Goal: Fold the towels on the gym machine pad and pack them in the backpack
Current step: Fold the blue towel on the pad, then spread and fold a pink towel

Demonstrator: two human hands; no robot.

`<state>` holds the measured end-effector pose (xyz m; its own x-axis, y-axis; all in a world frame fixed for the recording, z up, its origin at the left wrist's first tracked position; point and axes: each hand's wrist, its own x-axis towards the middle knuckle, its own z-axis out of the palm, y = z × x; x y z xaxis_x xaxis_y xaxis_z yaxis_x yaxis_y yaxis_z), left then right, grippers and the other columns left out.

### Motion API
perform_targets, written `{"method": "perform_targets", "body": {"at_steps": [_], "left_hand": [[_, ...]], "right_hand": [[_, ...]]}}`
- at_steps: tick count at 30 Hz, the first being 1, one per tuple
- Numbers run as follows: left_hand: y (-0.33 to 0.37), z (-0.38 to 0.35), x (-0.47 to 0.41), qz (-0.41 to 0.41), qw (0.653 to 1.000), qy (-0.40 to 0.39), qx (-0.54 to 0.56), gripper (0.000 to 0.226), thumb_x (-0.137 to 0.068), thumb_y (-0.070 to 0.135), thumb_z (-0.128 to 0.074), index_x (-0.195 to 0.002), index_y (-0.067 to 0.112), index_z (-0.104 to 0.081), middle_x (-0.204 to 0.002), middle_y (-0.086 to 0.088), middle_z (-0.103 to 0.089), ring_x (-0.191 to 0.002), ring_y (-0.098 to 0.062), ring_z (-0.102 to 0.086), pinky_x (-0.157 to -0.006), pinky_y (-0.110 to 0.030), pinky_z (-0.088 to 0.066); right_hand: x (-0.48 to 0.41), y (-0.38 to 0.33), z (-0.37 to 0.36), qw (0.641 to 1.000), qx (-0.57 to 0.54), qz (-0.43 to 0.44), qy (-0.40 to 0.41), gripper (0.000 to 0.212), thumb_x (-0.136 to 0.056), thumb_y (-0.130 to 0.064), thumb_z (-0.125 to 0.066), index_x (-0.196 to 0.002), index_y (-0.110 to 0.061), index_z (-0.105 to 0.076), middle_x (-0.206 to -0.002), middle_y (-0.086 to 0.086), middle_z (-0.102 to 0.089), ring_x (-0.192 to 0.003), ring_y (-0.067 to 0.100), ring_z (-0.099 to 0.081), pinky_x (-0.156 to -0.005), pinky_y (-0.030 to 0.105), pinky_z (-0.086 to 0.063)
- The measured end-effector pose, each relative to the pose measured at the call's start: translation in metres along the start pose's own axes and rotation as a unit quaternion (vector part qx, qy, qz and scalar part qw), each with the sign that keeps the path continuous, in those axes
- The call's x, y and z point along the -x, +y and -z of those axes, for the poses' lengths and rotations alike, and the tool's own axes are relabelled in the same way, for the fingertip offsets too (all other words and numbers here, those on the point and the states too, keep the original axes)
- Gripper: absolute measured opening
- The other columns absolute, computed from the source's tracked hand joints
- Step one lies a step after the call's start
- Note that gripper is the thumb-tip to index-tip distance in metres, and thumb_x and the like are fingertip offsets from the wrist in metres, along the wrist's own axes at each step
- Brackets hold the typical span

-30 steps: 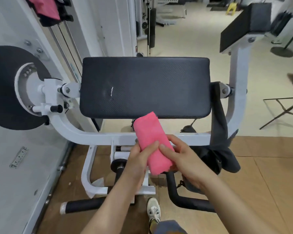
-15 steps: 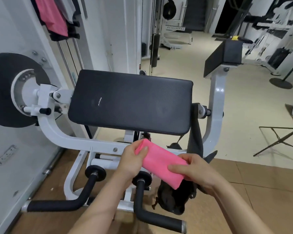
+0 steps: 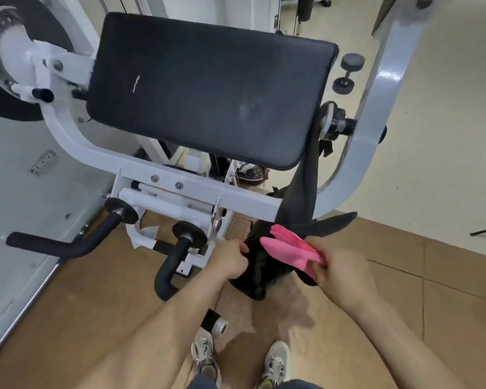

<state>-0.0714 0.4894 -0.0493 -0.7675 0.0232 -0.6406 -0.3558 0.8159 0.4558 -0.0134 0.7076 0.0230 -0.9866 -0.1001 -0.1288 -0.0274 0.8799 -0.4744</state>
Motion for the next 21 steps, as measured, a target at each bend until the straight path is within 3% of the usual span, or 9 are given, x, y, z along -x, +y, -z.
{"method": "perform_targets", "body": {"at_steps": [3,5,7,9,13,18,21], "left_hand": [[-0.007,-0.014,-0.036,0.022,0.99,-0.039,-0.137,0.049,-0.087,0.013,-0.052,-0.135,0.009,-0.045,-0.133,-0.02,-0.051,-0.114,-0.036,-0.057,-0.087,-0.04,-0.051],[-0.015,-0.027,-0.062,0.033,0.983,-0.053,-0.172,0.054,-0.086,0.018,-0.057,-0.136,0.007,-0.04,-0.128,-0.022,-0.054,-0.113,-0.038,-0.057,-0.085,-0.043,-0.05],[-0.022,-0.039,-0.081,0.037,0.978,-0.07,-0.193,0.052,-0.089,0.023,-0.058,-0.136,0.008,-0.041,-0.128,-0.021,-0.056,-0.115,-0.037,-0.057,-0.086,-0.041,-0.049],[-0.025,-0.048,-0.091,0.051,0.981,-0.066,-0.178,0.036,-0.094,0.019,-0.052,-0.128,0.005,-0.051,-0.126,-0.02,-0.059,-0.113,-0.035,-0.058,-0.084,-0.038,-0.048],[-0.026,-0.059,-0.092,0.057,0.998,-0.031,0.014,0.029,-0.097,0.018,-0.045,-0.118,0.003,-0.058,-0.119,-0.019,-0.063,-0.107,-0.035,-0.06,-0.087,-0.036,-0.049],[0.017,-0.024,-0.025,0.023,0.961,-0.005,0.277,0.026,-0.089,0.02,-0.044,-0.105,0.02,-0.064,-0.102,-0.01,-0.07,-0.097,-0.029,-0.066,-0.091,-0.051,-0.052],[0.041,0.001,0.026,0.016,0.951,0.039,0.306,0.016,-0.091,0.022,-0.044,-0.102,0.023,-0.055,-0.098,-0.014,-0.068,-0.086,-0.028,-0.066,-0.076,-0.037,-0.051]], "right_hand": [[-0.005,0.013,-0.013,0.999,0.028,0.018,-0.008,0.037,-0.079,-0.015,-0.068,-0.11,-0.034,-0.064,-0.09,-0.014,-0.067,-0.071,0.017,-0.062,-0.05,0.027,-0.038],[-0.008,0.018,-0.021,0.998,0.052,0.034,0.007,0.039,-0.075,-0.013,-0.072,-0.108,-0.034,-0.066,-0.094,-0.014,-0.069,-0.069,0.016,-0.064,-0.047,0.028,-0.041],[-0.011,0.022,-0.026,0.998,0.053,0.036,0.017,0.041,-0.074,-0.012,-0.074,-0.107,-0.034,-0.067,-0.097,-0.018,-0.069,-0.065,0.015,-0.065,-0.044,0.028,-0.044],[-0.011,0.028,-0.028,0.998,0.045,0.03,0.018,0.045,-0.074,-0.01,-0.074,-0.11,-0.035,-0.065,-0.1,-0.022,-0.067,-0.064,0.013,-0.063,-0.044,0.03,-0.047],[-0.009,0.038,-0.02,0.998,0.062,0.015,-0.002,0.047,-0.073,-0.014,-0.079,-0.112,-0.035,-0.065,-0.112,-0.02,-0.065,-0.064,0.013,-0.065,-0.039,0.028,-0.045],[0.0,0.037,0.011,0.995,0.086,-0.03,-0.03,0.033,-0.083,-0.025,-0.066,-0.113,-0.039,-0.061,-0.108,-0.009,-0.052,-0.066,0.019,-0.061,-0.041,0.032,-0.046],[0.011,0.035,0.032,0.996,0.071,-0.042,-0.036,0.035,-0.082,-0.023,-0.062,-0.113,-0.039,-0.06,-0.108,-0.008,-0.051,-0.073,0.021,-0.06,-0.048,0.032,-0.046]]}}
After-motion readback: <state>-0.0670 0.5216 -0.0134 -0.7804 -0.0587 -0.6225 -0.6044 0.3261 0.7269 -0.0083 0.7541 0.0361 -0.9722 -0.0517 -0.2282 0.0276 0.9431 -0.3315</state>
